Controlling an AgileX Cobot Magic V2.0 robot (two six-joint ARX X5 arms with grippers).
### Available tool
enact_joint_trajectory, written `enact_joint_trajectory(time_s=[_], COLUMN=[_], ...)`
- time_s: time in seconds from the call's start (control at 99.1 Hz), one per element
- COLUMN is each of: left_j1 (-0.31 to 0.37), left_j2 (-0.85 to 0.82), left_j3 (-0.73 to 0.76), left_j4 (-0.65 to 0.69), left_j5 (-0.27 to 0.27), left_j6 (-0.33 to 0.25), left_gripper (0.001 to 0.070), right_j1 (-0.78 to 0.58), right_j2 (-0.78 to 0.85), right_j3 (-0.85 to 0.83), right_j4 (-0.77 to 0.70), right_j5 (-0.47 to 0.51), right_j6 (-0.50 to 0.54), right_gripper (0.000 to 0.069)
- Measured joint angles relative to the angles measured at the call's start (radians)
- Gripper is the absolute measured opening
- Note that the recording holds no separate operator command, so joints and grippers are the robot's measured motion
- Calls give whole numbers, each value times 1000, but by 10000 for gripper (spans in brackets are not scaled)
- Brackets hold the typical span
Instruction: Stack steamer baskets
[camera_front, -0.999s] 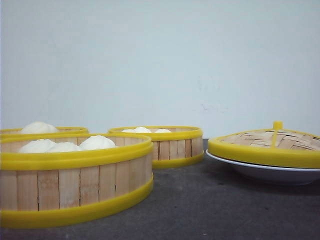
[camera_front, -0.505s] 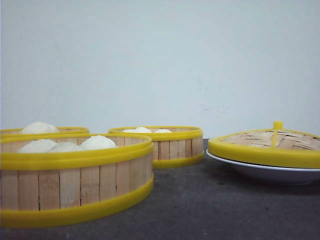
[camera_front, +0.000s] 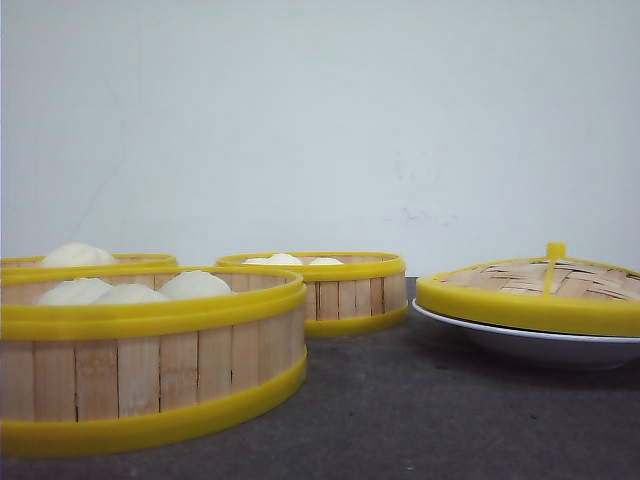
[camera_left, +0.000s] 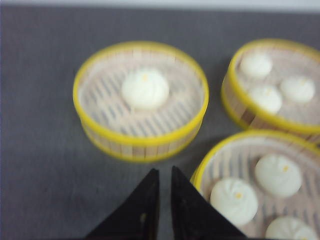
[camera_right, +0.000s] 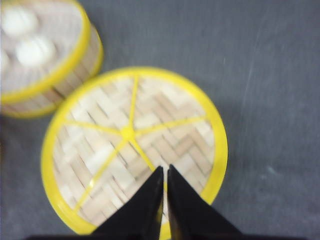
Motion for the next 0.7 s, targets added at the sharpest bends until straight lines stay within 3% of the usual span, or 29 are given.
enact_joint_trajectory(time_s=[0.232,0.283,0.343,0.444,0.505,0.585,0.696], left_j1=[0,0,0,0,0,0,0], left_j2=[47,47,47,47,47,47,47], left_j3=[0,0,0,0,0,0,0], left_j4=[-2,-3,-3,-3,-3,-3,-3], left_j5=[0,0,0,0,0,0,0], left_j6=[3,3,3,4,7,10,10], left_gripper=[15,43,136,361,441,479,491], right_j1=[1,1,1,1,1,1,8], right_j2=[78,79,79,79,79,79,79], right_j3=[0,0,0,0,0,0,0], right_j4=[4,7,11,19,21,23,39], right_j5=[-1,-1,-1,-1,-1,-1,-1], right_j6=[-28,-32,-37,-39,-39,-39,-39], right_gripper=[9,27,122,396,517,580,600])
